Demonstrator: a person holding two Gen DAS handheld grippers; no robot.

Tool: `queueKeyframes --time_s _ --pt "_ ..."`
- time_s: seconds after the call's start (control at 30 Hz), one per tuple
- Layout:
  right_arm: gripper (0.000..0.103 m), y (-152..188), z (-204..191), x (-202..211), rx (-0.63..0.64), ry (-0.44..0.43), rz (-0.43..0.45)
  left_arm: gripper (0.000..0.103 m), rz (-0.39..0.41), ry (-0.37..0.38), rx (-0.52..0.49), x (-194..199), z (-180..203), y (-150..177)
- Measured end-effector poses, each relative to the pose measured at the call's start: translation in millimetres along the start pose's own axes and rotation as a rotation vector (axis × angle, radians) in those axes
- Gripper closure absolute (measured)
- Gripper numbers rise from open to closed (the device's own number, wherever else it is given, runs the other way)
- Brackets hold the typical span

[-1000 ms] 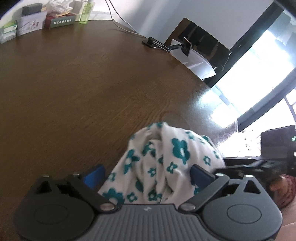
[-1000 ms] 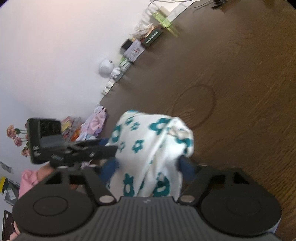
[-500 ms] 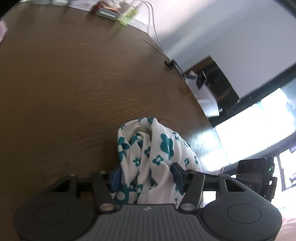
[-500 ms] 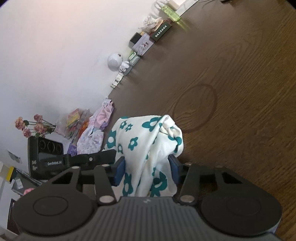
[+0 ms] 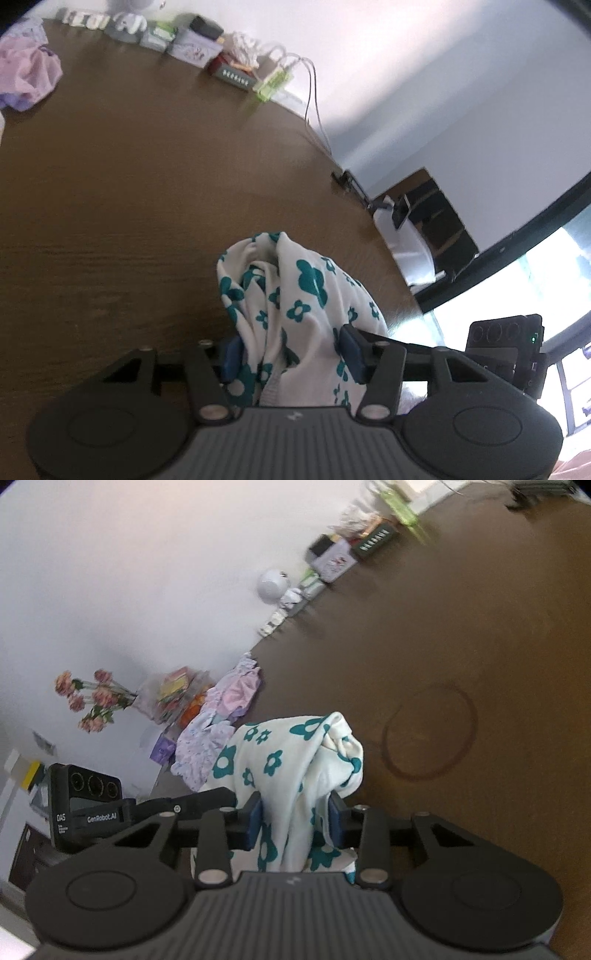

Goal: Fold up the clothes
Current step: 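Lift the folded bundle with both grippers and carry it toward the wall items, then lower the bundle with both grippers beside the red tissue box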

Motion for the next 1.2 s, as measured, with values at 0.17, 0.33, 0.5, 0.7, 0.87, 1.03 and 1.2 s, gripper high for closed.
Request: queueKeyframes --time_s 0.17,0.33,0.5,0.7,0.87,1.03,1.2 --pt "0.068 -35 -17 4 0.075 -0.020 -0.031 0.051 0.075 0.003 0.024 8 14 -14" --pt "0.068 -95 -36 4 0.178 -0.028 -0.045 0.051 0.178 -0.003 0.037 10 32 -55" --pt "0.068 -157 -49 -6 0.239 -0.004 -0.029 0.050 0.244 -0.027 0.035 -6 46 -112" --pt "0.068 -225 -29 -49 0.171 0.025 0.017 0.049 0.221 -0.093 -0.028 -43 42 -214" --pt "0.068 -265 10 -107 0.075 0.069 0.064 0.047 0.136 -0.162 -0.066 -95 10 -292" --pt "0.068 -283 61 -162 -0.076 0.132 0.152 0.047 0.028 -0.241 -0.112 -162 -18 -354" --pt "0.068 -282 97 -194 -0.216 0.200 0.299 0.045 -0.041 -0.296 -0.171 -227 -31 -398"
Point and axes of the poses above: each gripper's, at about its wrist camera, not at the fingertips, and x roughly against the way its jaws point, z to its right, y to its underside, the point moved 2 cm from there along -x, roughly the way its jaws point, and after that the axes turned 6 degrees about -y, right-handed, at the moved point
